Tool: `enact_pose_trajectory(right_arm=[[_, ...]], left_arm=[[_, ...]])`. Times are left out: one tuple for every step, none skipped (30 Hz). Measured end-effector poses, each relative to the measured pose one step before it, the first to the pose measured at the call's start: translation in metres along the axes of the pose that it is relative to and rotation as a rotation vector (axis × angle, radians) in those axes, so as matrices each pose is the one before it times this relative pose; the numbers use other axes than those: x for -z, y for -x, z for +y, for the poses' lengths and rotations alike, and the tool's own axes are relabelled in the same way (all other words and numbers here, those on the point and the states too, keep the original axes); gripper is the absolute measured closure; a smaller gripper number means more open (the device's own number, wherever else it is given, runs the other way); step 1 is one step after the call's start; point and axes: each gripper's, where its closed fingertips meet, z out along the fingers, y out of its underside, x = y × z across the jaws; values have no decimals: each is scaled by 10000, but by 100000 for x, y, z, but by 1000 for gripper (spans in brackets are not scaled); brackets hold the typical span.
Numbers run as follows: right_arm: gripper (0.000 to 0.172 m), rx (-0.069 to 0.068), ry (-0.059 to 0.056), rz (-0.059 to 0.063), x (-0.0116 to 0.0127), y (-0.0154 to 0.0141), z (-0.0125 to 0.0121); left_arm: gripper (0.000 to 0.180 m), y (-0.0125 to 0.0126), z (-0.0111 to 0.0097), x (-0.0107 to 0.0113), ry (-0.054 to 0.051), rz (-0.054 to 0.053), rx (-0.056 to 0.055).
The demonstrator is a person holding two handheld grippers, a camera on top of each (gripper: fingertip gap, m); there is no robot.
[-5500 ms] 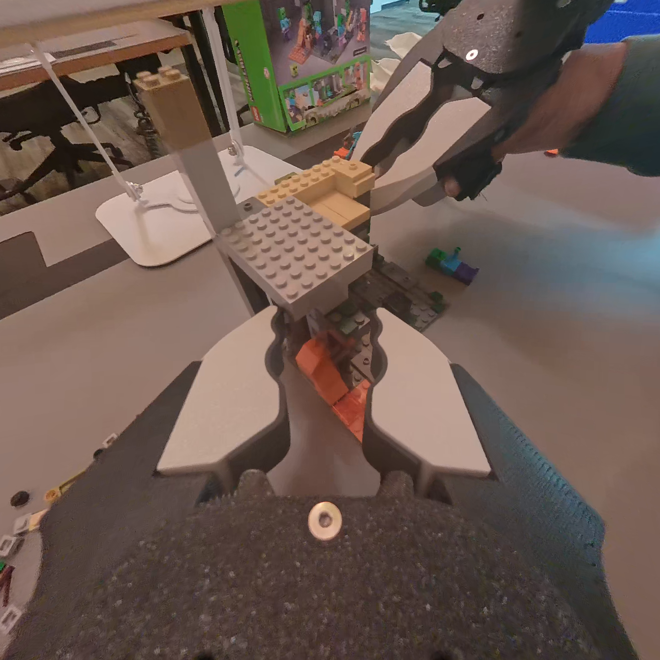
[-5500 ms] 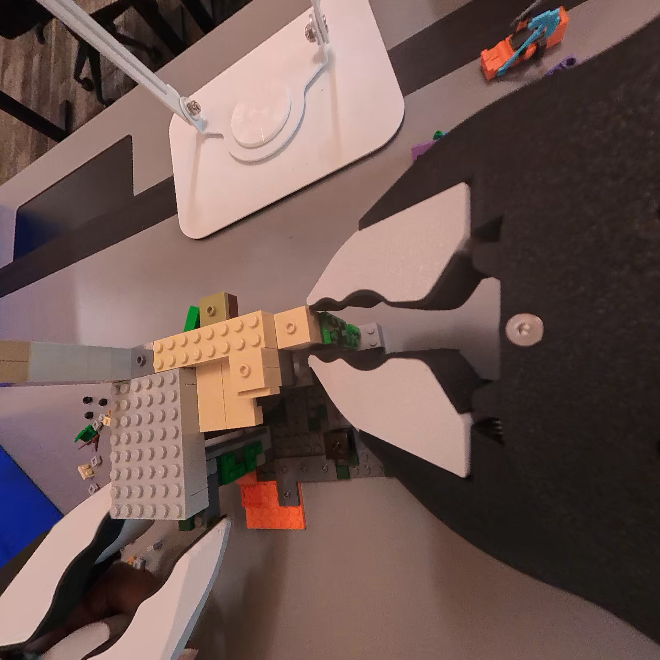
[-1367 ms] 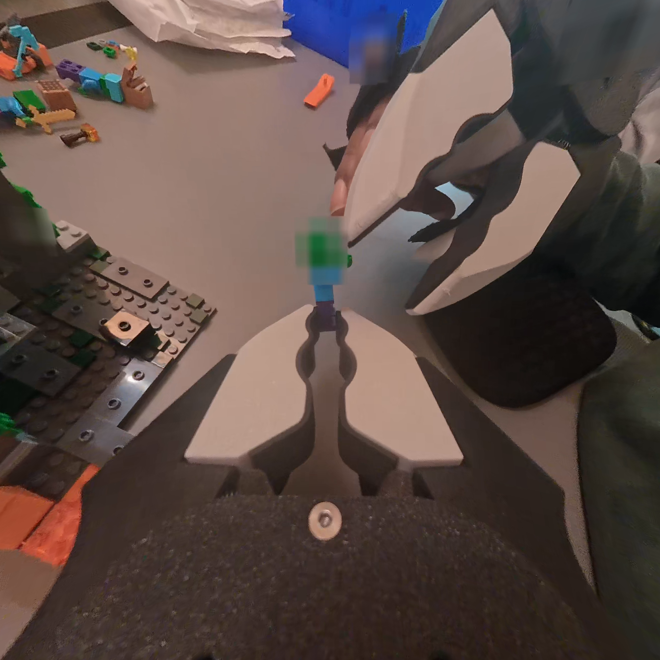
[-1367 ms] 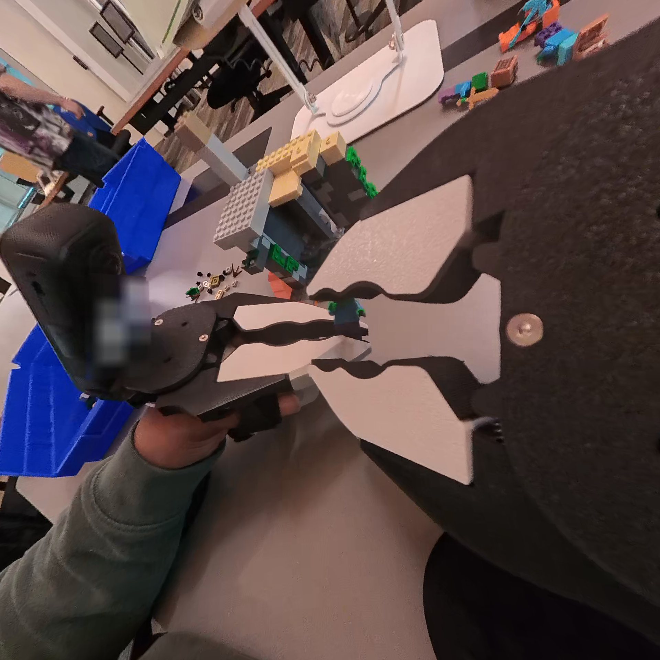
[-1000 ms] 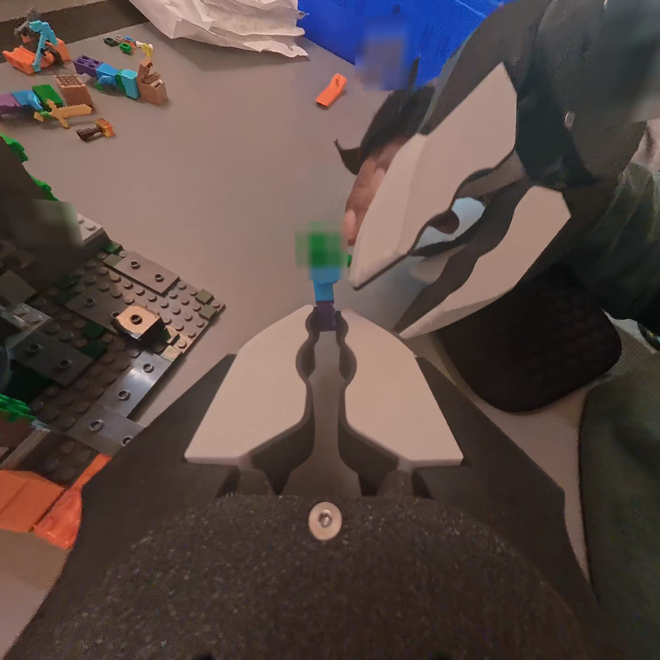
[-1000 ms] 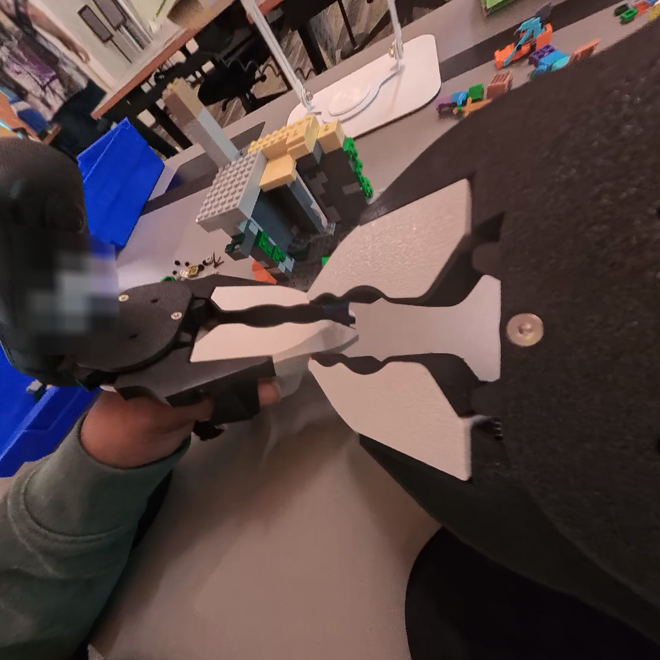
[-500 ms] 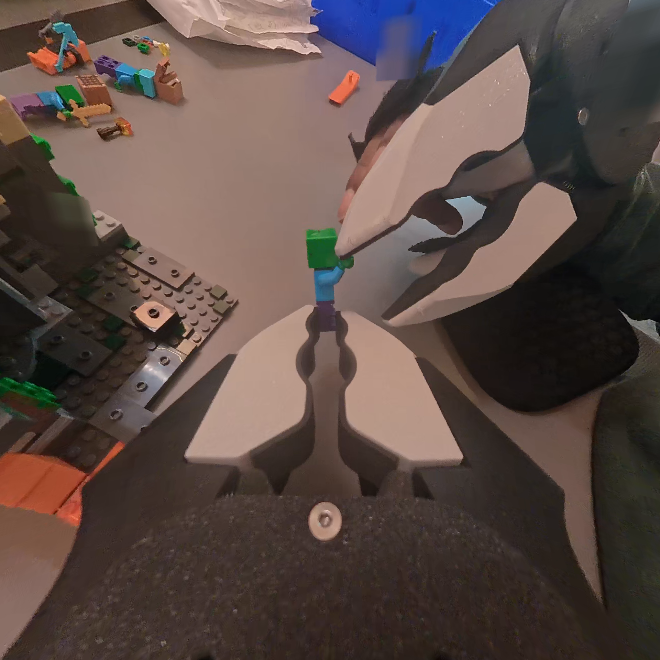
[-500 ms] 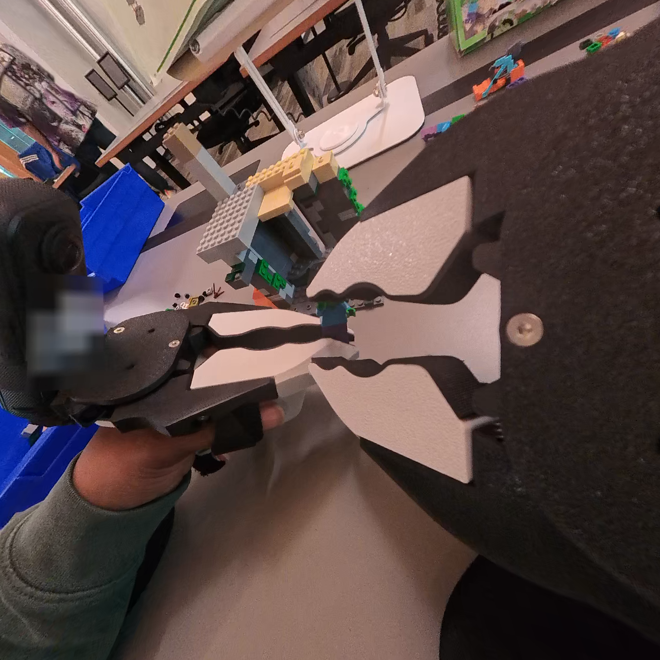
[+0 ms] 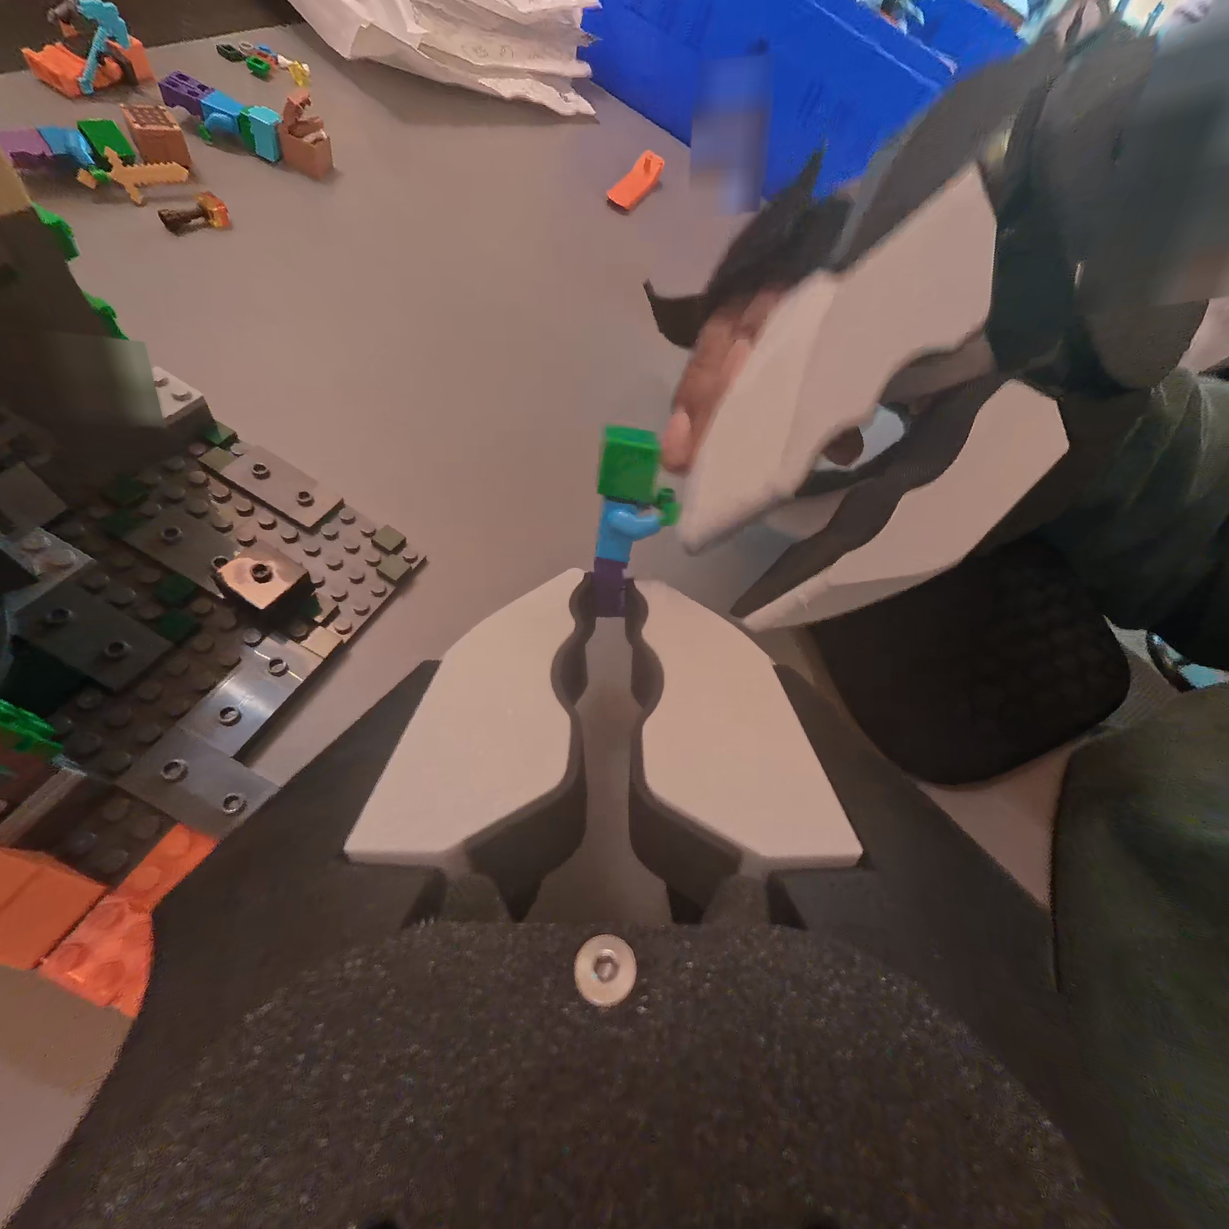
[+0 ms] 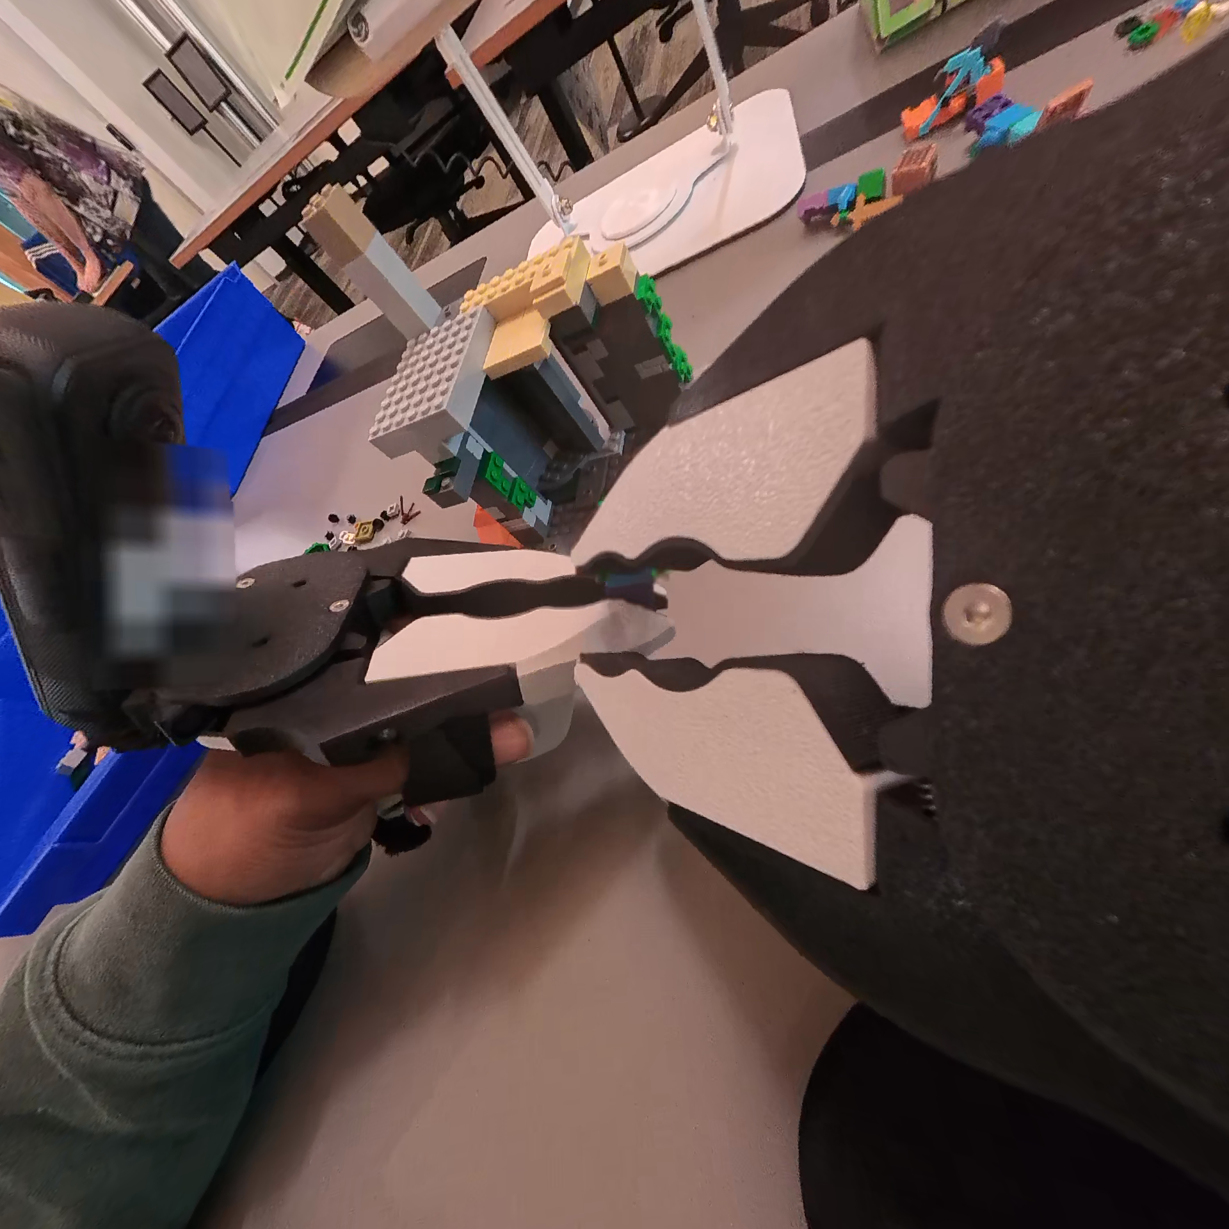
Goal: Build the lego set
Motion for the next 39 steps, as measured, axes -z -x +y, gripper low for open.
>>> enact_pose_trajectory(right_arm=[[155,16,42,-258,-102,469,50],[154,37,142,-4,-256,185,233],[153,159,-50,141,-142,-13,-21],[152,40,-18,-50,-20,129,-52],[152,-99,-78,-105,57,93,-159],[152,-129,-211,7,118,-92,-312],[152,-43,-189,156,153,-313,-299],[152,33,-77,189,156,-343,-153],[151,31,-52,171,126,-317,-119],[149,-8,-60,197,107,-349,-112],[148,-10,-8,131,64,-236,-17],[145,-13,41,90,7,-167,53],[144,11,-20,190,14,-273,-19],[144,41,-119,107,31,-126,-161],[143,3,-46,29,9,-23,-90],[143,3,76,-5,-66,20,96],[142,53,158,-40,-111,115,273],[143,92,107,-38,-127,159,216],[146,48,30,-75,-82,223,66],[149,-8,30,-76,-43,168,13],[151,-5,12,-52,-27,111,-9],[151,1,-9,-35,-11,68,-15],[151,-10,1,-82,-13,126,-11],[151,-30,-3,-64,-30,116,-34],[150,4,6,-80,-62,175,-13],[150,27,13,-38,-70,138,9],[150,10,27,-39,-41,101,38],[150,-18,-2,-25,13,21,5],[150,-39,-35,4,57,-56,-53],[149,-47,-30,35,89,-134,-72],[148,-62,-70,50,132,-168,-117],[148,-79,-112,57,168,-206,-186],[147,-57,-72,114,156,-301,-127],[146,12,1,107,125,-263,1],[145,30,71,91,86,-222,123],[144,15,80,88,67,-209,164],[142,-39,45,38,71,-168,140],[141,-125,-7,10,99,-180,72],[139,-203,-60,-20,160,-240,43]], left_arm=[[173,-142,-386,124,-223,116,133],[173,-92,-172,146,-25,79,51],[173,135,73,89,86,-98,-208],[173,125,20,78,-14,-99,-99],[172,-68,-56,50,-50,57,77],[172,-88,-25,24,-6,86,79],[173,42,6,6,17,-20,-19],[172,48,30,3,19,-46,-65],[172,-2,20,-10,17,-16,-43],[173,-6,-1,-29,-1,-15,-23],[172,-26,27,-32,10,6,-12],[172,-49,49,-44,17,21,-3],[172,-2,55,-32,28,-11,-16],[172,-2,53,-25,23,-18,-43],[172,-48,7,-14,10,6,-52],[173,-69,-35,-12,-12,16,-44],[173,-82,-47,-10,-17,17,-44],[172,52,84,-32,70,-67,-48],[172,99,28,-14,4,-87,-65],[172,32,14,14,-12,-4,38],[173,57,-62,49,-45,5,99],[173,79,-39,40,-24,2,79],[173,23,-27,18,-19,29,38],[173,-9,-65,4,-37,13,20],[173,-48,-8,-18,-5,15,17],[173,8,41,-15,21,-23,-35],[172,6,43,-22,27,-8,-18],[172,-36,-2,-3,-14,22,9],[172,-21,-43,8,-25,9,14],[173,18,-16,21,-13,-4,-6],[172,19,24,4,9,-14,-10],[172,7,35,-24,7,6,3],[172,-20,40,-21,7,19,4],[172,-18,20,-12,7,1,-7],[172,-34,-3,-16,-4,15,-15],[172,-85,-36,-2,-25,45,-8],[173,-112,-75,14,-61,74,-19],[173,-146,-79,44,-56,102,-21],[173,-179,-84,64,-61,130,-35]])
